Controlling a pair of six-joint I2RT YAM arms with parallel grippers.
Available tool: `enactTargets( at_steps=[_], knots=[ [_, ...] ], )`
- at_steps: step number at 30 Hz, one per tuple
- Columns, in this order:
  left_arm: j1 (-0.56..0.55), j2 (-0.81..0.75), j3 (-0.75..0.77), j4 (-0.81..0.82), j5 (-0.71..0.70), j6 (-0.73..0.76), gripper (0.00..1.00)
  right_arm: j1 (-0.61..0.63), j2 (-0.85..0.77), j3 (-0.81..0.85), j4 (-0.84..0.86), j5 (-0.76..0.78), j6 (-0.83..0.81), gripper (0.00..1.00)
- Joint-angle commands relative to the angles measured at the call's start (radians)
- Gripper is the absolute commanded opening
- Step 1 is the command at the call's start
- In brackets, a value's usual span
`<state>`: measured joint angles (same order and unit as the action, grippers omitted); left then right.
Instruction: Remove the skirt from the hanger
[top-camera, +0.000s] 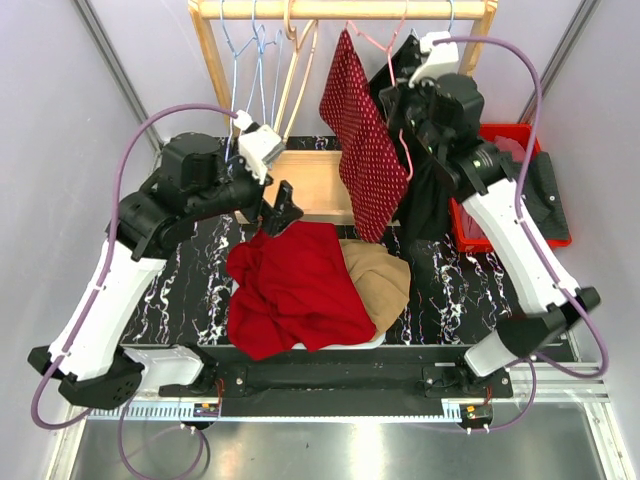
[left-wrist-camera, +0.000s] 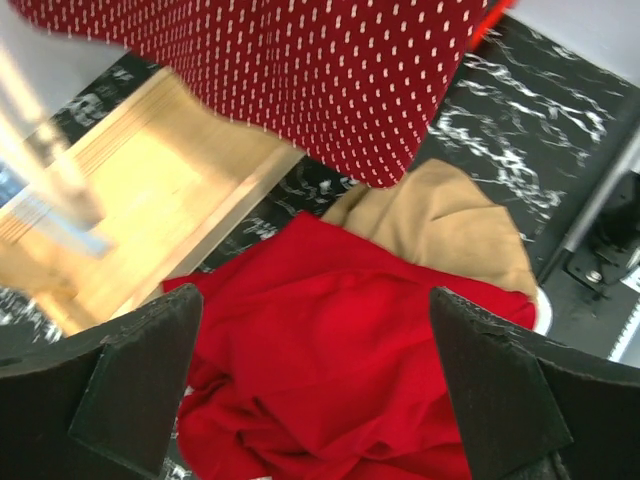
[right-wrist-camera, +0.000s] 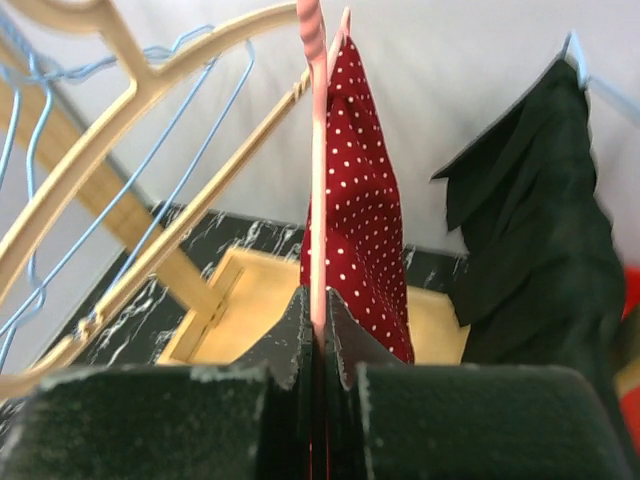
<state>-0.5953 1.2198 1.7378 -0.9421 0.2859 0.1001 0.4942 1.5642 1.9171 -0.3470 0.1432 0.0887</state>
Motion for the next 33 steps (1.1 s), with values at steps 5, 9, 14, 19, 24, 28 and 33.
enactTargets(
  at_steps=[5,9,14,19,24,28,33],
  knots=[
    [-0.156,0.188,0.06,0.068,0.032,0.015,0.99,-0.002,-0.24,-0.18,0.109,-0.14,0.198,0.0],
    [-0.199,0.274,0.133,0.072,0.035,0.006,0.99,0.001,-0.314,-0.219,0.098,-0.178,0.229,0.0],
    [-0.248,0.355,0.23,0.08,0.009,0.012,0.99,0.004,-0.377,-0.218,0.071,-0.221,0.25,0.0],
    [-0.274,0.388,0.272,0.098,-0.008,0.01,0.99,0.004,-0.397,-0.227,0.068,-0.26,0.282,0.0],
    [-0.279,0.412,0.292,0.12,0.035,0.016,0.99,0.004,-0.405,-0.251,0.1,-0.306,0.345,0.0],
    [-0.279,0.446,0.296,0.124,0.033,0.023,0.99,0.012,-0.421,-0.247,0.114,-0.326,0.376,0.0],
    [-0.278,0.501,0.308,0.132,0.024,0.033,0.99,0.018,-0.44,-0.231,0.108,-0.333,0.378,0.0]
  ],
)
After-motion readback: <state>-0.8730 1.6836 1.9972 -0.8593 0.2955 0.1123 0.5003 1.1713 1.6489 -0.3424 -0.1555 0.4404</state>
